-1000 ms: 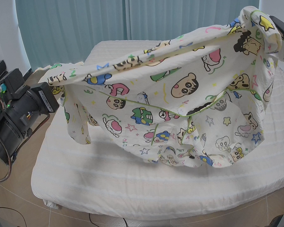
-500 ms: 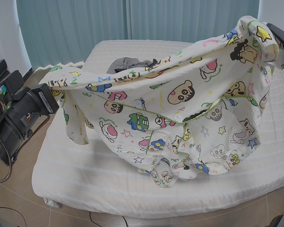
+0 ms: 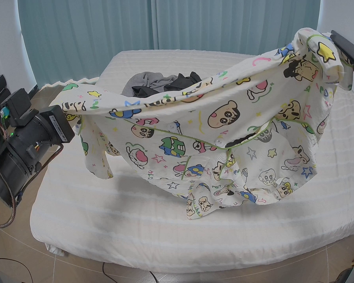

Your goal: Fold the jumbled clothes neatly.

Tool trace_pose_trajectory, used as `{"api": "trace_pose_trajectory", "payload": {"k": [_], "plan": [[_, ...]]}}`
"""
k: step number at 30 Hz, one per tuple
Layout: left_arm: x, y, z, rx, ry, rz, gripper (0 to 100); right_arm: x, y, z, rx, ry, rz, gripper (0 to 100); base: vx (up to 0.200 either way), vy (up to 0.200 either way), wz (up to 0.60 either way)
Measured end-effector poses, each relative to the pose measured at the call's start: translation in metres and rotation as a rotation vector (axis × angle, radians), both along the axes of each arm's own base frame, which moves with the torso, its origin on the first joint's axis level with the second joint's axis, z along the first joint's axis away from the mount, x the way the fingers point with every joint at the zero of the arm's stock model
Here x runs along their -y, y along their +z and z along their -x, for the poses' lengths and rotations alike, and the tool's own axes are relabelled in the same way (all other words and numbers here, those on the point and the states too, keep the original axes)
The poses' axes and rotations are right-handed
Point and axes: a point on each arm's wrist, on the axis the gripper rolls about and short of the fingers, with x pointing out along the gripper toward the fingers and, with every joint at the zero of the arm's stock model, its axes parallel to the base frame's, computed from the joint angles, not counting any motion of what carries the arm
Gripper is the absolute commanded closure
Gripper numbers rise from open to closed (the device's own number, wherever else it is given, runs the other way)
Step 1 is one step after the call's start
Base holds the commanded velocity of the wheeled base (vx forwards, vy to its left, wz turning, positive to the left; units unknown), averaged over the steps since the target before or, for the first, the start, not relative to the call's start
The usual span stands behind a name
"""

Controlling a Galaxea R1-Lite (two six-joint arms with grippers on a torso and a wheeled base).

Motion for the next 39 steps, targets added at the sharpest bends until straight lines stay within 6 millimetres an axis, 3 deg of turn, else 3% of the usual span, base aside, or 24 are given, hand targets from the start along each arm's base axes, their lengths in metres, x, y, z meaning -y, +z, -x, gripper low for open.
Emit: {"api": "trace_pose_trajectory", "payload": {"k": [39], "plan": [[0.006, -0.002, 0.001, -0.007, -0.024, -0.01, 100, 0.009, -0.004, 0.011, 0.011, -0.009, -0.002, 100, 0.0, -0.2, 0.0]]}}
